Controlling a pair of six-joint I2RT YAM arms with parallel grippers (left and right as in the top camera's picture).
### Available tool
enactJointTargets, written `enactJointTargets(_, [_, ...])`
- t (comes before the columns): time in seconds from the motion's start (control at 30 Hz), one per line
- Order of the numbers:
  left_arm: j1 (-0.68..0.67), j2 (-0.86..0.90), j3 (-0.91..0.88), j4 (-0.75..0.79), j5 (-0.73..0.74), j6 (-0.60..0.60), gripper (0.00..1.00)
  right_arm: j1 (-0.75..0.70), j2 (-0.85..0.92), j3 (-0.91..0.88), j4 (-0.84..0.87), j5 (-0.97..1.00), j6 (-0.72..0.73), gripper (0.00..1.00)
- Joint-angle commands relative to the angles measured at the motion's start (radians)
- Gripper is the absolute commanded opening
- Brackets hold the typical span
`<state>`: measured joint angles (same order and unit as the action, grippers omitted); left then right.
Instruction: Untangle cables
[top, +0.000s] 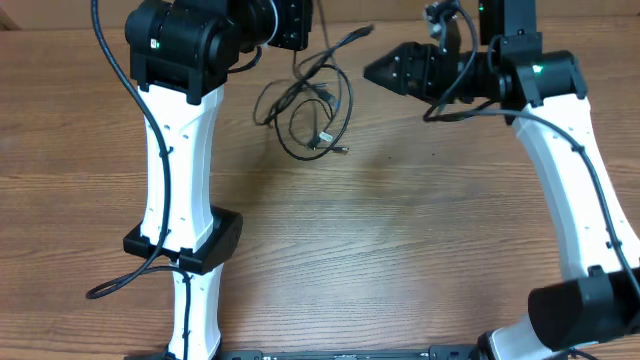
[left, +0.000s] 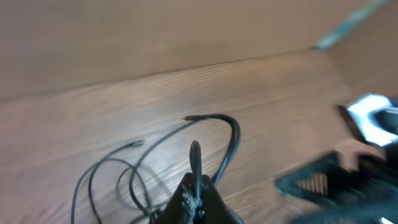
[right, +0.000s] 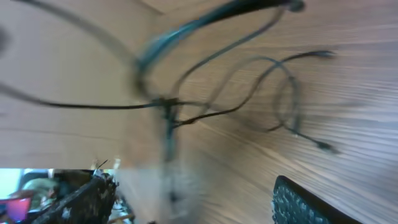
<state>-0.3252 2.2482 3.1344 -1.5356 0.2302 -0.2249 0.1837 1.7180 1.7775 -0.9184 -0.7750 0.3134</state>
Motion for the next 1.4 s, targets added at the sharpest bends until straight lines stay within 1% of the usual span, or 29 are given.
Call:
enactJointTargets(0.0, [0.004, 0.003, 0.007, -0.009, -0.155, -0.114, 0.04, 0.048, -0.010, 0.018, 0.041, -0.007, 0.105, 0.78])
enactJointTargets(0.1, [0.004, 0.003, 0.007, -0.018, -0.156, -0.121, 0.04, 0.100, -0.010, 0.018, 0.082, 0.072, 0.161, 0.73])
enactJointTargets(0.13, [0.004, 0.003, 0.007, -0.021, -0.156, -0.121, 0.04, 0.126, -0.007, 0.018, 0.095, 0.154, 0.220, 0.71])
enactJointTargets(0.2, [0.004, 0.003, 0.007, -0.027, -0.151, -0.138, 0.04, 0.162, 0.002, 0.017, 0.116, 0.251, 0.294, 0.67])
enactJointTargets(0.4, [-0.006, 0.003, 0.007, -0.055, -0.151, -0.150, 0.05, 0.251, 0.083, 0.017, 0.222, 0.378, 0.453, 0.64])
enactJointTargets(0.47, [-0.012, 0.003, 0.007, -0.066, -0.151, -0.150, 0.04, 0.259, 0.115, 0.017, 0.253, 0.382, 0.459, 0.61])
enactJointTargets(0.57, [-0.016, 0.003, 0.007, -0.077, -0.146, -0.150, 0.04, 0.261, 0.150, 0.017, 0.280, 0.383, 0.472, 0.58])
enactJointTargets(0.67, [-0.016, 0.003, 0.007, -0.078, -0.093, -0.150, 0.04, 0.261, 0.185, 0.017, 0.316, 0.393, 0.473, 0.54])
enactJointTargets(0.8, [-0.016, 0.003, 0.007, -0.077, -0.016, -0.150, 0.04, 0.261, 0.229, 0.017, 0.373, 0.393, 0.476, 0.54])
enactJointTargets(0.9, [-0.023, 0.003, 0.007, -0.078, 0.025, -0.150, 0.04, 0.261, 0.254, 0.017, 0.415, 0.391, 0.476, 0.54])
enactJointTargets(1.03, [-0.033, 0.003, 0.007, -0.084, 0.031, -0.150, 0.04, 0.261, 0.258, 0.017, 0.457, 0.385, 0.502, 0.55])
enactJointTargets(1.1, [-0.036, 0.003, 0.007, -0.083, 0.034, -0.151, 0.04, 0.261, 0.258, 0.017, 0.475, 0.385, 0.523, 0.58])
enactJointTargets(1.2, [-0.036, 0.003, 0.007, -0.080, 0.032, -0.162, 0.04, 0.261, 0.258, 0.017, 0.503, 0.297, 0.532, 0.59])
enactJointTargets(1.27, [-0.031, 0.003, 0.007, -0.078, 0.023, -0.162, 0.04, 0.261, 0.257, 0.017, 0.502, 0.220, 0.531, 0.63])
enactJointTargets(1.37, [-0.011, 0.003, 0.007, -0.076, 0.023, -0.165, 0.04, 0.261, 0.257, 0.017, 0.502, 0.144, 0.528, 0.64])
